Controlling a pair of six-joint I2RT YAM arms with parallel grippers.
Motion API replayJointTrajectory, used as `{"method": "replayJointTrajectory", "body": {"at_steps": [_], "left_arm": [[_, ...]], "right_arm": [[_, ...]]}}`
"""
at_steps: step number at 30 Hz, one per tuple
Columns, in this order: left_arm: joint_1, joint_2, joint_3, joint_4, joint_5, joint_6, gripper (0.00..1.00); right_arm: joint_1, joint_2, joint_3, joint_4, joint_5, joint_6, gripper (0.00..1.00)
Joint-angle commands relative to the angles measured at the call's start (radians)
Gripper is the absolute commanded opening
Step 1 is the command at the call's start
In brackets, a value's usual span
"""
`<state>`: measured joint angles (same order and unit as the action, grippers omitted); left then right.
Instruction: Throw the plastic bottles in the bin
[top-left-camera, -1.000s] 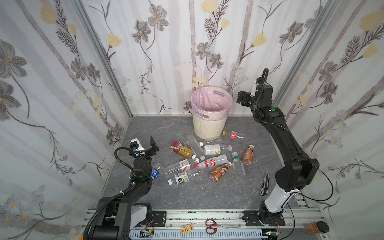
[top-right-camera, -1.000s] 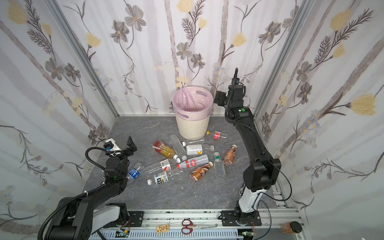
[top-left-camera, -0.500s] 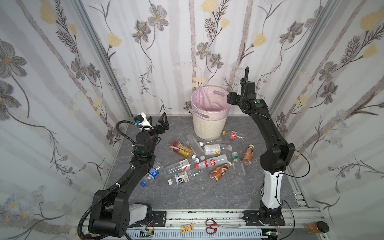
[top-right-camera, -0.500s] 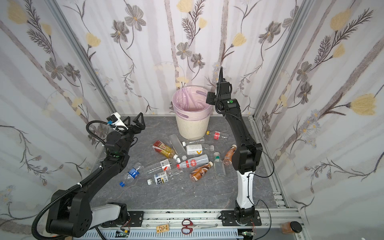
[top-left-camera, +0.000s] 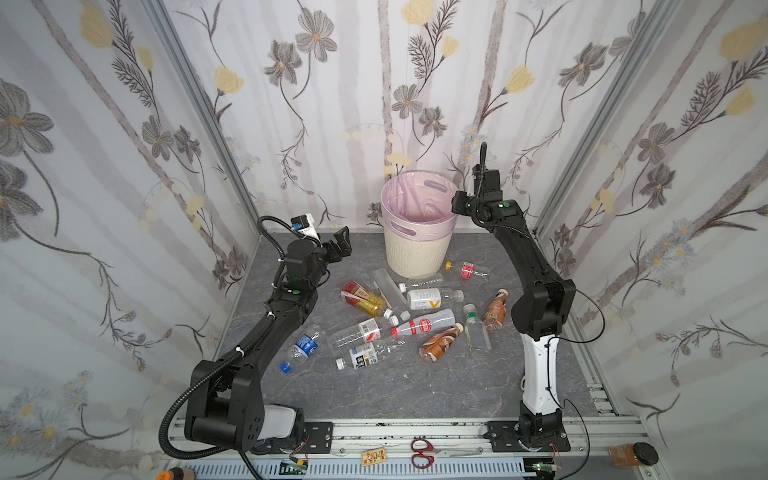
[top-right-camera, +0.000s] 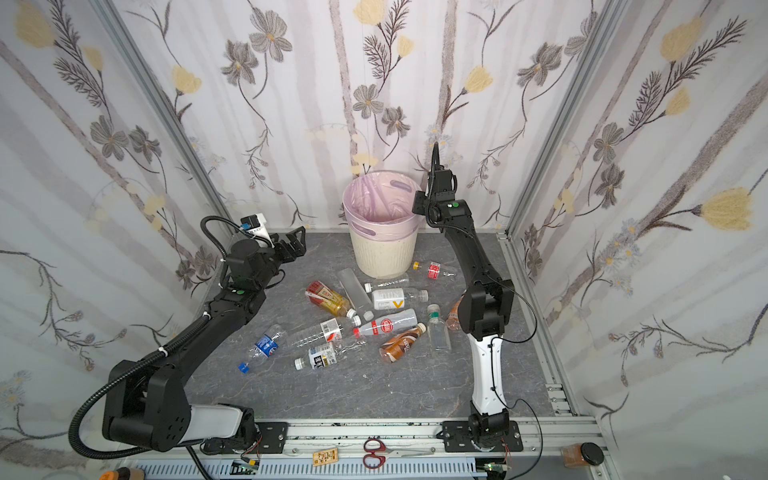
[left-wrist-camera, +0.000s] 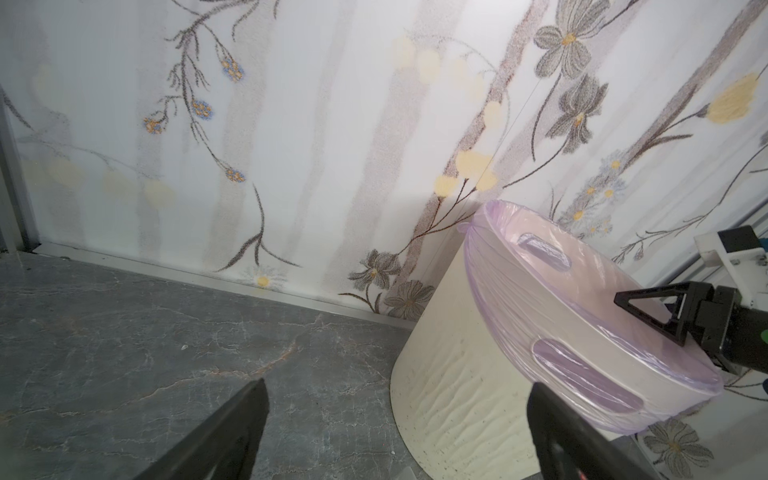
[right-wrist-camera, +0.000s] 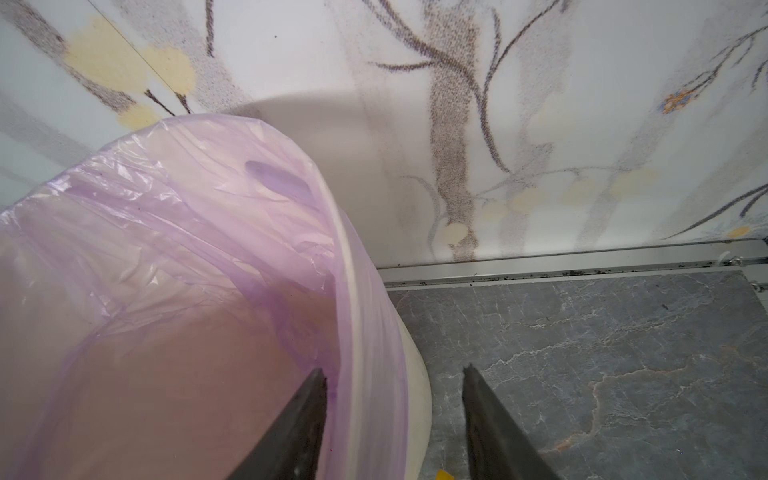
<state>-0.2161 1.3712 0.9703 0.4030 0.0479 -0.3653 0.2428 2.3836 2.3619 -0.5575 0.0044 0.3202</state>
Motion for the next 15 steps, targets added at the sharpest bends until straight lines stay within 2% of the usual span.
{"method": "replayJointTrajectory", "body": {"at_steps": [1,6,10,15], "left_arm": [[0.0,0.032,0.07,-0.073,0.061,0.005,1.0],[0.001,0.11,0.219,-0.201,0.089,-0.039,1.0],[0.0,0.105,0.235,-0.201,0.107,-0.031,1.0],[0.0,0.078,0.222,-0.202,0.069,-0.015,1.0]], "right_arm": [[0.003,0.009,0.007,0.008,-0.003,-0.023,0.41],[0.012,0.008,0.007,0.013,-0.018,-0.01,0.28],[0.019,0.009,0.008,0.027,-0.029,0.005,0.22],[0.032,0.006,0.007,0.066,-0.047,0.047,0.16]]}}
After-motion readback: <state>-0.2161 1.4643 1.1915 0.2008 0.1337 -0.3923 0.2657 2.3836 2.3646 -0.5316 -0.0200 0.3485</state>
